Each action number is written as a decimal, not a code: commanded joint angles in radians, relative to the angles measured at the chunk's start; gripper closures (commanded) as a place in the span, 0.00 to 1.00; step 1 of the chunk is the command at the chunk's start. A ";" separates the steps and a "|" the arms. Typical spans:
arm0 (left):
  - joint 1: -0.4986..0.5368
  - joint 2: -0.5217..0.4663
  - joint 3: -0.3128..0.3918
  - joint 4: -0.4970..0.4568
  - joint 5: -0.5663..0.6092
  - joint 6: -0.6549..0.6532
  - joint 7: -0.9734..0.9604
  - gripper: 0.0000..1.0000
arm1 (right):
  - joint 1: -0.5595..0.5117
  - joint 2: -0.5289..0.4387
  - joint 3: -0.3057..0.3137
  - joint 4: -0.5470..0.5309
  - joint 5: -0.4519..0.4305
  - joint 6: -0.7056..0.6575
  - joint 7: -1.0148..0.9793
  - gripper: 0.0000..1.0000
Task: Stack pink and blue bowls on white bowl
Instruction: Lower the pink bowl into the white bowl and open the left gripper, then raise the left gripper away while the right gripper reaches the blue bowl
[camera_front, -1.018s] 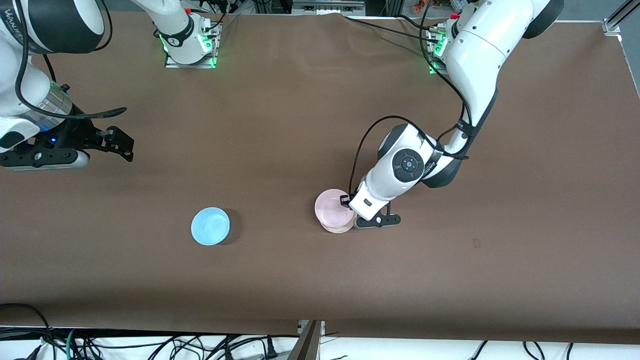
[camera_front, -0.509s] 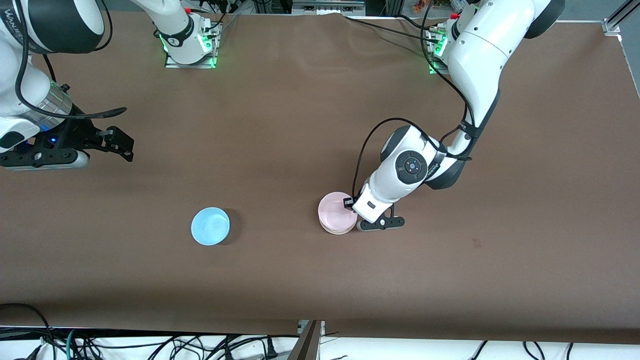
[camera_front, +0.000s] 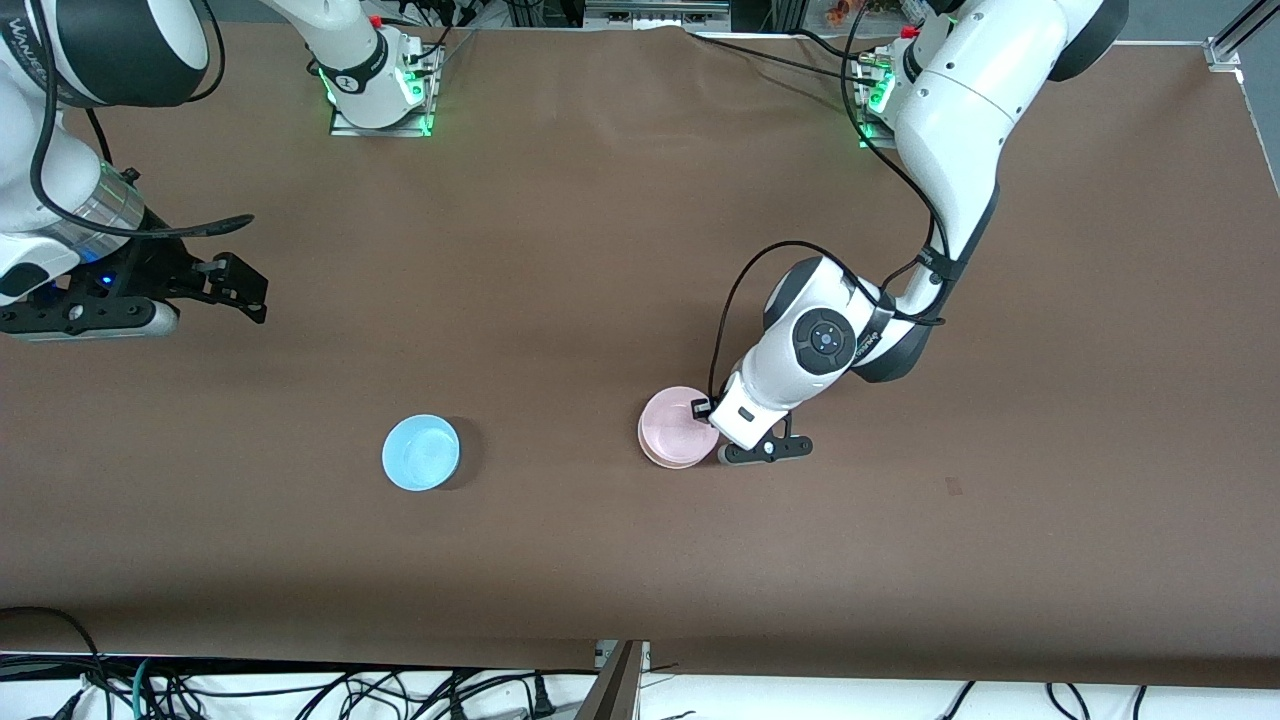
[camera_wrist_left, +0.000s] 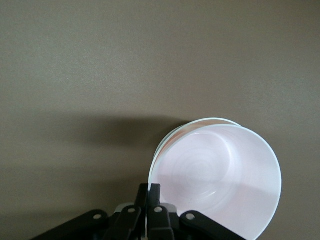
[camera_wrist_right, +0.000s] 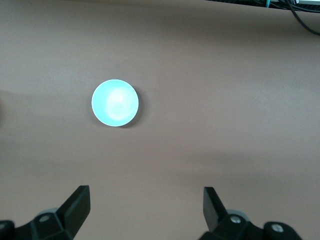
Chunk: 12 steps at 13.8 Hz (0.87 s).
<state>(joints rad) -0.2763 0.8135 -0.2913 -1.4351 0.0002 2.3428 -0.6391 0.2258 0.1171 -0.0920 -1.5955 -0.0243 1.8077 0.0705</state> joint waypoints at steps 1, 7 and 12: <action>-0.006 0.022 0.003 0.025 0.027 0.003 -0.004 1.00 | 0.001 -0.002 0.005 0.011 -0.014 0.001 -0.003 0.00; -0.009 0.033 0.003 0.025 0.020 0.035 -0.022 0.45 | 0.001 0.028 0.006 0.011 -0.005 0.008 -0.001 0.00; 0.005 -0.059 0.012 0.028 -0.028 -0.055 -0.062 0.00 | 0.012 0.130 0.006 0.020 -0.019 0.018 -0.003 0.00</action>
<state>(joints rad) -0.2757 0.8163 -0.2908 -1.4007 -0.0053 2.3524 -0.6878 0.2340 0.1870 -0.0872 -1.5951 -0.0243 1.8198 0.0710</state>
